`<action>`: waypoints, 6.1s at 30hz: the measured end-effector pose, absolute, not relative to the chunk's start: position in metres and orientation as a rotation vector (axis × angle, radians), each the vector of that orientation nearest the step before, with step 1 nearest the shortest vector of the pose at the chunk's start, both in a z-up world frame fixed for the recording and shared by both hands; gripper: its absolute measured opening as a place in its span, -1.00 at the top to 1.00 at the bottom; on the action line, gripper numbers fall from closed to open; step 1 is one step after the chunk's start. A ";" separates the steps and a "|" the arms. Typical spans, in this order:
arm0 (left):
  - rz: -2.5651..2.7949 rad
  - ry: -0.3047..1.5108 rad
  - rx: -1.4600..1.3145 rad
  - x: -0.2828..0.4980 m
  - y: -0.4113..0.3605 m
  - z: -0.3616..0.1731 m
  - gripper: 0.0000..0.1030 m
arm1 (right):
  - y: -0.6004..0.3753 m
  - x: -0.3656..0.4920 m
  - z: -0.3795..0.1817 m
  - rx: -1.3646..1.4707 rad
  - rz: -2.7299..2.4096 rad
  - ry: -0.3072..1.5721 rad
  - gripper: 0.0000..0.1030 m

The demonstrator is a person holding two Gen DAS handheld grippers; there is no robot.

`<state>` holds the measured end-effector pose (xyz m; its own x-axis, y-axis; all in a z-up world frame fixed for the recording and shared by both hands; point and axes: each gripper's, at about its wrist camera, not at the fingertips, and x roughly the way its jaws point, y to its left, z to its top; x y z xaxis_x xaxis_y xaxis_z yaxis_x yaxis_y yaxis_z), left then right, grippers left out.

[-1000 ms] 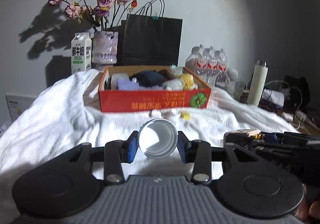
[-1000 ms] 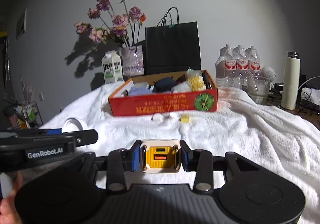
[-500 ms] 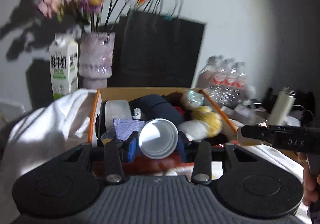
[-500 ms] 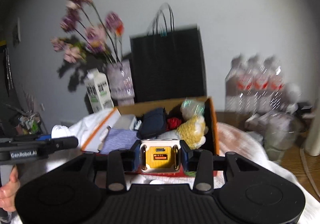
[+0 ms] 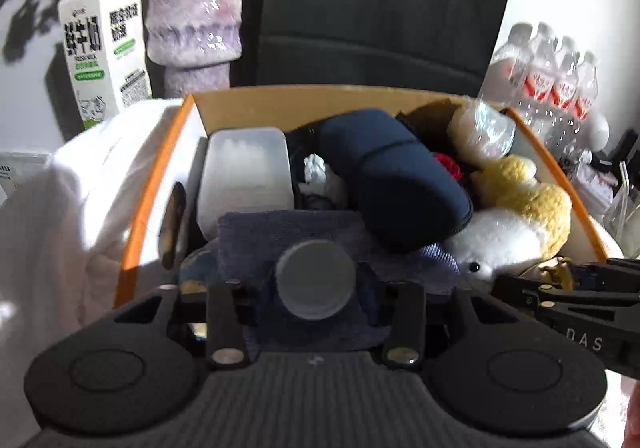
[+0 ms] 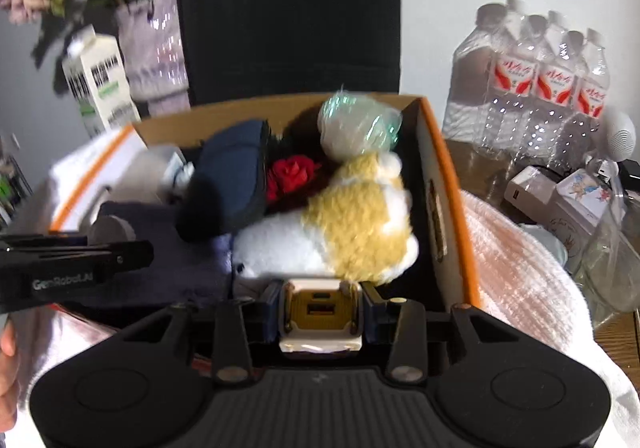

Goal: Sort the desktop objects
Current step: 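Carry the bottle cap and charger cube into the box and open both tools, then withdraw both tools from the box back over the towel, then grasp the small white cap with the left tool while the right tool grasps the yellow sponge piece, then carry the small cap and sponge piece into the box and open both tools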

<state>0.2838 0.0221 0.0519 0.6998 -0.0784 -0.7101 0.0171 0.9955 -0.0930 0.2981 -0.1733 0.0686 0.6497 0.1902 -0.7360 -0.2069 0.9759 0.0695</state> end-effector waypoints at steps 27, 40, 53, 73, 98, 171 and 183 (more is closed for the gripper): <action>0.052 0.601 -0.051 0.125 0.045 0.094 -1.00 | -0.195 0.152 0.095 0.044 0.226 0.629 -0.77; -0.013 0.464 -0.002 -0.064 0.013 0.061 -1.00 | -0.205 -0.032 0.058 0.043 0.283 0.525 -0.92; -0.025 0.507 -0.049 -0.088 0.010 0.032 -1.00 | -0.214 -0.072 0.038 0.054 0.256 0.476 -0.96; -0.210 0.586 0.057 0.149 -0.012 0.022 -0.24 | -0.201 0.162 0.031 -0.039 0.319 0.670 -0.09; -0.202 0.616 0.071 0.168 -0.026 0.012 0.46 | -0.194 0.169 0.030 -0.036 0.310 0.615 0.60; -0.166 0.623 -0.165 0.242 0.013 0.077 0.46 | -0.232 0.262 0.099 0.084 0.280 0.627 0.63; -0.146 0.670 -0.162 0.259 0.014 0.070 -0.44 | -0.223 0.281 0.092 0.046 0.229 0.698 0.27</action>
